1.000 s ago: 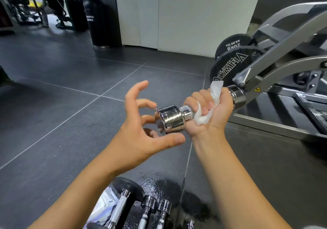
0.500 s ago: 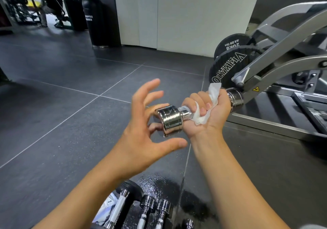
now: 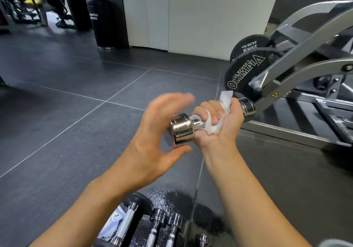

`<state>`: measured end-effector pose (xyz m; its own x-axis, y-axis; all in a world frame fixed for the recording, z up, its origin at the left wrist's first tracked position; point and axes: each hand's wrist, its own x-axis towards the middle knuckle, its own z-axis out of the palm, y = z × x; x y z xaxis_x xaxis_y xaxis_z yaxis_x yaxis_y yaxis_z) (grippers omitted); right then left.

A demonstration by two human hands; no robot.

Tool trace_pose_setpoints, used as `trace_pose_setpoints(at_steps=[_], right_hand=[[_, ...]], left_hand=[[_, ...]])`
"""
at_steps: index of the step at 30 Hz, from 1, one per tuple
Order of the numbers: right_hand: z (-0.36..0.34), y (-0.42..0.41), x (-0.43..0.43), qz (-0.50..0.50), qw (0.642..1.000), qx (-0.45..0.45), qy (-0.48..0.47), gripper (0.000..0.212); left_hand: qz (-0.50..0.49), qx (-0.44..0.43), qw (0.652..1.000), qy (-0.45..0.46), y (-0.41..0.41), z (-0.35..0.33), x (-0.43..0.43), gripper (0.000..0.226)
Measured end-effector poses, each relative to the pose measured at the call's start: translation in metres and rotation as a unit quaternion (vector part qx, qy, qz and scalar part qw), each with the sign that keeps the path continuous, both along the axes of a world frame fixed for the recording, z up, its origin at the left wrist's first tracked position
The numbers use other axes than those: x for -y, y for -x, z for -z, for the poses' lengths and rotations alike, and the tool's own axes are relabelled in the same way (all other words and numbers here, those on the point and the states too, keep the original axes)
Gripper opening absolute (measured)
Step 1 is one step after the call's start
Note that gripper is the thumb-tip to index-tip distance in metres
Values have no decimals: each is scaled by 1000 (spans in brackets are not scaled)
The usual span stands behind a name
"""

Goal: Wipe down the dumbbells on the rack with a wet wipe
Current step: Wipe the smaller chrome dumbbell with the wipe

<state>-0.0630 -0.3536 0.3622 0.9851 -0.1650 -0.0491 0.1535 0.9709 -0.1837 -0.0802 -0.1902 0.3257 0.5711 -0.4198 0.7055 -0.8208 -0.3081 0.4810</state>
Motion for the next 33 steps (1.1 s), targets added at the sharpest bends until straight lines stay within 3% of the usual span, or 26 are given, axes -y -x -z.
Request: trace_pose_setpoints(at_steps=[1,3,4,5,6,9,10,11,13,14,16,18,20,22,23,24,28,30,31,33], right_hand=[[0,1,0,-3,1000,2,-7,48],[0,1,1,-2,1000,1,-2,46],[0,0,0,-1,1000,-1,12,46],[1,0,0,0,999,-5,32,46],[3,0,-2,1,999,-8,51,45],[5,-1,-5,8,997,-12,74,37],[5,-1,-5,12,997,-15,71,35],[5,-1,-5,16,998,-19,62,35],[4,-2,-6,18,998,-44,36,36],[3,-2,-7,13,998,-61,25,36],[4,-1,-9,0,996,-84,9,38],[6,0,-10,-5,996,-85,3,40],[8,-1,-9,-5,997,-80,6,37],[9,0,-8,-10,997,-65,33,27],[10,1,-8,-18,997,-57,54,21],[10,1,-9,-24,996,-51,70,19],[13,1,-14,-24,997,-47,65,27],[12,1,-15,-24,997,-53,55,32],[11,-1,-14,-23,997,-61,51,34],[8,-4,-10,-12,994,-91,51,39]], left_hand=[[7,-132,989,65,2,-2,-2,102],[73,-417,882,206,10,-12,2,101],[100,-507,826,225,13,-17,4,92],[121,-566,785,219,14,-19,5,84],[126,-592,768,211,14,-16,6,76],[120,-597,758,234,13,-10,11,48],[130,-568,777,239,13,-9,11,54],[125,-496,830,221,11,-7,9,67],[57,-216,973,61,0,3,3,87],[4,-76,997,-20,-6,10,0,93],[-45,37,996,-72,-15,18,-2,105],[-13,-78,996,-28,-8,16,-2,114],[60,-322,943,57,5,8,-2,111],[99,-536,819,181,13,-5,1,83],[93,-589,773,219,12,-7,1,70],[83,-615,749,233,10,-8,1,63],[85,-645,709,271,10,-9,7,40],[99,-604,731,302,10,-9,7,41],[93,-555,775,288,10,-8,5,52],[53,-340,927,152,6,0,0,77]])
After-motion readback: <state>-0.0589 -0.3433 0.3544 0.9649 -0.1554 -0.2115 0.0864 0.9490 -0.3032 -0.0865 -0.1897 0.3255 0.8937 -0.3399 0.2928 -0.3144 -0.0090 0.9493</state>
